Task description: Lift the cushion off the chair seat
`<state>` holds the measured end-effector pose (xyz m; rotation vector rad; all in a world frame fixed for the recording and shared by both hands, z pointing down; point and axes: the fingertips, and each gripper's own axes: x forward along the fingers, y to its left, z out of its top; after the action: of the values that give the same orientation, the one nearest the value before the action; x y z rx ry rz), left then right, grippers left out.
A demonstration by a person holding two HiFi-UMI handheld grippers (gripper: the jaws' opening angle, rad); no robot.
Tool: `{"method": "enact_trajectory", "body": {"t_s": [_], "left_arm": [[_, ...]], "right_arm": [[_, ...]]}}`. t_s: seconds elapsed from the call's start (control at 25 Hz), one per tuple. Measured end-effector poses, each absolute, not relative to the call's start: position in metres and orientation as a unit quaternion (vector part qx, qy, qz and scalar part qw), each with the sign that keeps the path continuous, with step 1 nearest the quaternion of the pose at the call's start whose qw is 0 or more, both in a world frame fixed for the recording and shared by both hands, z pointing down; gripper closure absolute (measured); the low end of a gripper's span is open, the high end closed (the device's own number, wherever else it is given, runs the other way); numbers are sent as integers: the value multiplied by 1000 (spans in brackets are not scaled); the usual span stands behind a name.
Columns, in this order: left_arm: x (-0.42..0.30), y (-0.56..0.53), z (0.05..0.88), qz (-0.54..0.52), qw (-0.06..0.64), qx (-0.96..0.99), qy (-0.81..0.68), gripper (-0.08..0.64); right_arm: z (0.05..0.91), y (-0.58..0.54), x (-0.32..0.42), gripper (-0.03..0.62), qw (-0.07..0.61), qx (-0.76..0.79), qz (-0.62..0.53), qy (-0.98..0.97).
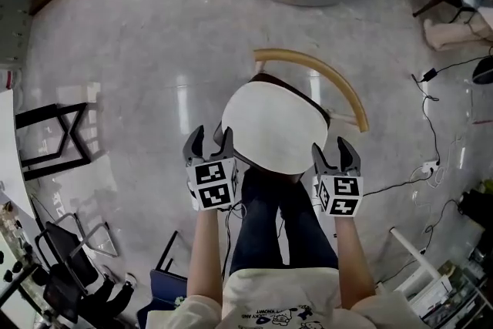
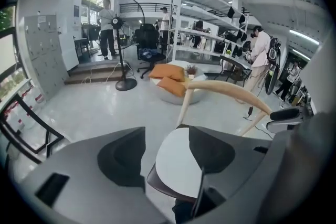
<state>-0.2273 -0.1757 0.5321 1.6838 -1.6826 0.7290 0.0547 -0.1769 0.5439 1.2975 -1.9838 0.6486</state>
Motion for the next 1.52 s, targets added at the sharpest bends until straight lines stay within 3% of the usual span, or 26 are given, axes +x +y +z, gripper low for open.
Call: {"method": "enact_trajectory", "body": {"t_s": [0.4, 0.88, 1.52], "left_arm": [[-220, -189, 650, 307, 376, 637, -598, 293], [-213, -192, 767, 376, 391, 645, -539, 291], [-210, -203, 849, 423, 398, 639, -505, 291]], "right_arm": [[661, -161, 76, 302, 375, 497, 322, -713], [765, -153, 102, 308, 391, 514, 365, -671], [841, -146, 136, 311, 414, 518, 393, -637]]}}
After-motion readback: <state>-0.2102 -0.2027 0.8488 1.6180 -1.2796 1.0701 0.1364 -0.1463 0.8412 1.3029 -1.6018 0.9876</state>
